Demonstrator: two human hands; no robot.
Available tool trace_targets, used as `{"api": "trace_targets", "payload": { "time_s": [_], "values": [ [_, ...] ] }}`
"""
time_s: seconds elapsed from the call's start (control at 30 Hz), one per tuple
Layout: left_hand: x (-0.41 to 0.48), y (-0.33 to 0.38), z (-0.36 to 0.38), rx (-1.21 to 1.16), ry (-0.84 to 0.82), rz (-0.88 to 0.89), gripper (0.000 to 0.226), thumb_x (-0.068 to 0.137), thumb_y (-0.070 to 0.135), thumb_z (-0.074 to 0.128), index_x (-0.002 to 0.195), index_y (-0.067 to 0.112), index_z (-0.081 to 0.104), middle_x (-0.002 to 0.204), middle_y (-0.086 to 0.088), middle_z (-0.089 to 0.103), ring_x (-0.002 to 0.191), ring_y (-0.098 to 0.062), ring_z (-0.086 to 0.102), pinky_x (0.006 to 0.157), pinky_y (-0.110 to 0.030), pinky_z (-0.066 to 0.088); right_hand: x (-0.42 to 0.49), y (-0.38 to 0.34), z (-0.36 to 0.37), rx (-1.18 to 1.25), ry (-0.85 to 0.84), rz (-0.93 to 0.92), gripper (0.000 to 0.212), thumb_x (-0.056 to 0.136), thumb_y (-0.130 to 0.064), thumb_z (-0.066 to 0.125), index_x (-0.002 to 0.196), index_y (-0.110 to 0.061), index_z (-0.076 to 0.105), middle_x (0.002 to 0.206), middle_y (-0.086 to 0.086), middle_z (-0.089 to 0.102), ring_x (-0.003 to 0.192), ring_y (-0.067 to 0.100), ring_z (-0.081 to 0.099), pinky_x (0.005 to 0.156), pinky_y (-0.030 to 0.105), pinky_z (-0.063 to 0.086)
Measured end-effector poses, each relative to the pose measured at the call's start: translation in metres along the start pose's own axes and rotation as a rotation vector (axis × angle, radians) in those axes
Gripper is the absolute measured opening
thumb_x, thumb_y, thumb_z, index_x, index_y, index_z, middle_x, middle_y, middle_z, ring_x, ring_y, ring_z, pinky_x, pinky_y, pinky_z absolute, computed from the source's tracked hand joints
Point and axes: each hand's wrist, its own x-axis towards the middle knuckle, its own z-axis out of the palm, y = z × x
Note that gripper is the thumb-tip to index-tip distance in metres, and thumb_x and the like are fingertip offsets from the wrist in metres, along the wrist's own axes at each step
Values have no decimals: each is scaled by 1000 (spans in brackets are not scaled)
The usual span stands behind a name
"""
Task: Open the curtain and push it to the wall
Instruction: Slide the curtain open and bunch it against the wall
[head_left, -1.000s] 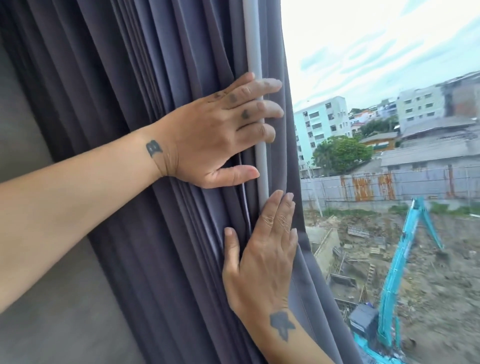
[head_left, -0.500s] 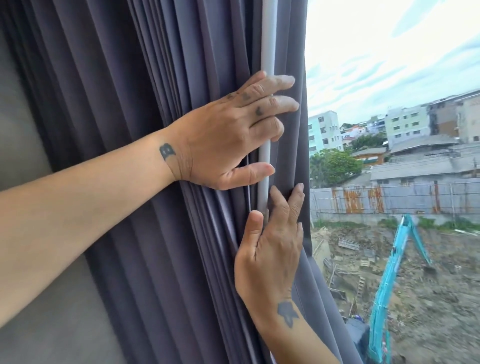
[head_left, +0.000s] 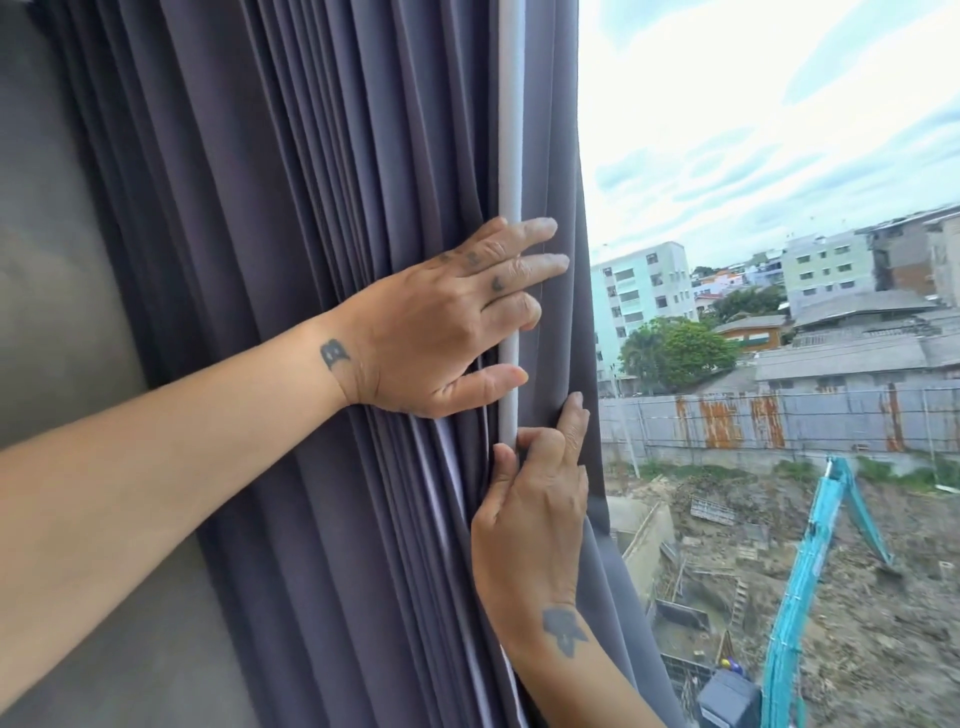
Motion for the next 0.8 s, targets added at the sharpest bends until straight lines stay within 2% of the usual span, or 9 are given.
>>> {"api": "trace_targets", "payload": {
  "time_s": [0.1,0.17,0.23,0.3,0.4,0.6,0.7,0.8],
  "values": [
    [-11,-5,2,4,-19,-4,45,93,37,38,99,-2,61,140,-24,44,137,-39,27,115,-46,18,-5,-2,12,15,-6,13,8,90,-28,27,87,-23,32,144,26,25,118,48,42,84,62,41],
    [-14,-8,1,14,-33,14,48,96,37,33,101,-1,62,141,-24,43,137,-38,28,115,-45,19,-8,-4,16,60,-6,46,9,90,-27,28,96,-23,34,147,23,22,131,40,27,93,61,34],
    [-16,-10,-2,20,-42,40,46,95,35,36,102,-1,63,141,-23,43,137,-38,29,115,-44,20,-11,-4,18,83,6,69,29,89,-31,30,118,-23,32,150,18,17,134,36,21,100,59,26],
    [-19,-11,-3,23,-41,65,42,92,33,41,103,0,64,141,-23,44,136,-37,30,114,-44,21,-9,-4,19,61,18,71,55,87,-40,29,138,-23,18,152,15,12,135,33,20,105,55,13],
    [-19,-10,-7,71,-28,118,40,92,33,41,102,3,65,141,-21,45,135,-35,34,114,-43,20,-4,-6,17,21,16,106,70,84,-52,25,142,-23,-2,152,15,7,138,26,3,106,50,1],
    [-2,-15,-19,205,-22,228,38,95,34,39,82,10,66,134,-16,54,129,-30,46,112,-49,18,-13,-16,10,17,-103,89,94,74,-79,12,143,-18,-7,153,9,7,138,22,0,106,48,0],
    [10,-21,-23,293,-57,211,45,94,42,35,107,11,64,139,-15,49,133,-33,40,111,-53,19,-14,-19,8,-8,-133,90,85,78,-71,21,139,-22,-12,153,9,8,138,21,3,107,49,5],
    [11,-23,-23,345,-105,187,55,94,51,28,125,16,58,143,-14,45,136,-33,35,112,-53,14,-13,-15,9,-36,-118,62,80,82,-66,23,142,-19,-2,151,14,17,137,26,13,104,55,17]
  ]
}}
